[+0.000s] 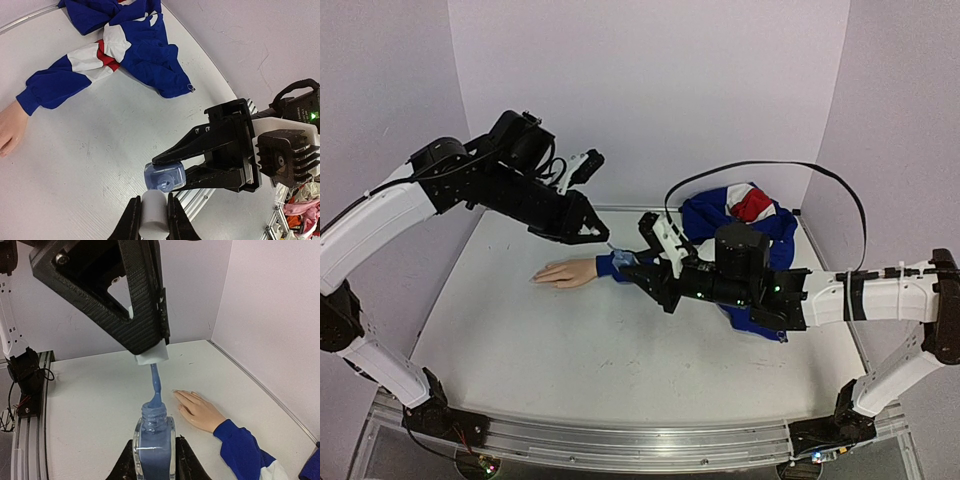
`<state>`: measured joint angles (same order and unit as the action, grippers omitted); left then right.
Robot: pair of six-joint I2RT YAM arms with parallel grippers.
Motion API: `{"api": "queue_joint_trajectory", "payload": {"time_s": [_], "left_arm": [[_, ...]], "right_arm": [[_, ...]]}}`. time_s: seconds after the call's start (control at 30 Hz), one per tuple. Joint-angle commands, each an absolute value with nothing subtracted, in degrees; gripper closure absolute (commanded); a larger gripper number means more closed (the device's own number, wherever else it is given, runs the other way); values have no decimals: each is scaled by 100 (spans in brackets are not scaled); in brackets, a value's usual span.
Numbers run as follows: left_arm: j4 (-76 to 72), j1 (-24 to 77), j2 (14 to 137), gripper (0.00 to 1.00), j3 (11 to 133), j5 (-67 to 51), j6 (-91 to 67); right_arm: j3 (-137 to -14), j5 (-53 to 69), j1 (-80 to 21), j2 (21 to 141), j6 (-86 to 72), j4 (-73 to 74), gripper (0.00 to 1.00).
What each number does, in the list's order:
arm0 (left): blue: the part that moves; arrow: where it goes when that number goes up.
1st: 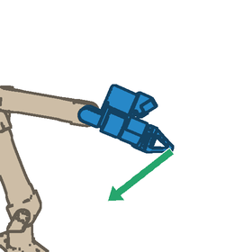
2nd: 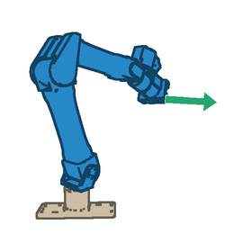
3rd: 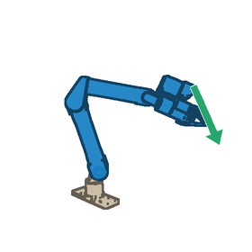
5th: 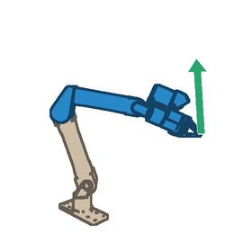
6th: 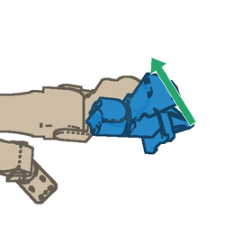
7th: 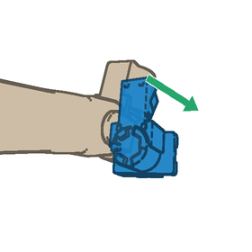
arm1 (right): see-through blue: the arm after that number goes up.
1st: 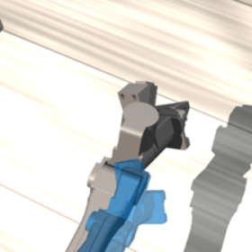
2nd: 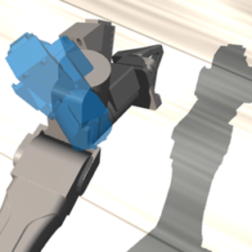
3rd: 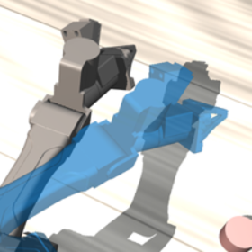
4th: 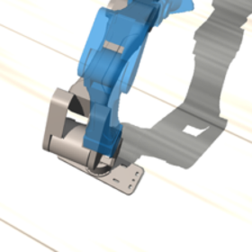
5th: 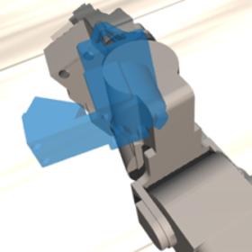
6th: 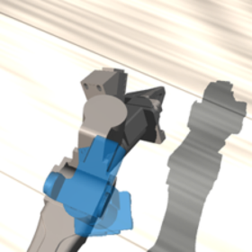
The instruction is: Paint the nails
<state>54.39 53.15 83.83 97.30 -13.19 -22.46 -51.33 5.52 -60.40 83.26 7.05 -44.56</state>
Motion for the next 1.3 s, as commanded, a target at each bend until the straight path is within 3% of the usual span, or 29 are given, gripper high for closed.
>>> {"api": "queue_joint_trajectory", "payload": {"time_s": [0.0, 0.37, 0.7, 0.87, 1.03, 1.27], "left_arm": [[5228, 5236, 8083, 100, 9966, -1248, -2214], [4345, 4650, 7496, 100, 8955, -1176, -2836], [1615, 3872, 6235, 100, 6041, -1180, -3148], [586, 3667, 5875, 100, 4508, -434, -2860], [-324, 3210, 5914, 100, 3472, -53, -2721], [-2056, 2319, 6829, 100, 2836, -971, -2282]], "right_arm": [[-5095, 524, -6022, 8220, 640, -4968, 100], [-4317, 481, -5332, 7371, 69, -5529, 100], [-3848, 644, -4353, 6243, -115, -5239, 100], [-3690, 458, -4184, 5788, 153, -5021, 100], [-3533, 342, -4136, 5636, 270, -5034, 100], [-3432, 198, -4133, 5642, 448, -5075, 100]]}}
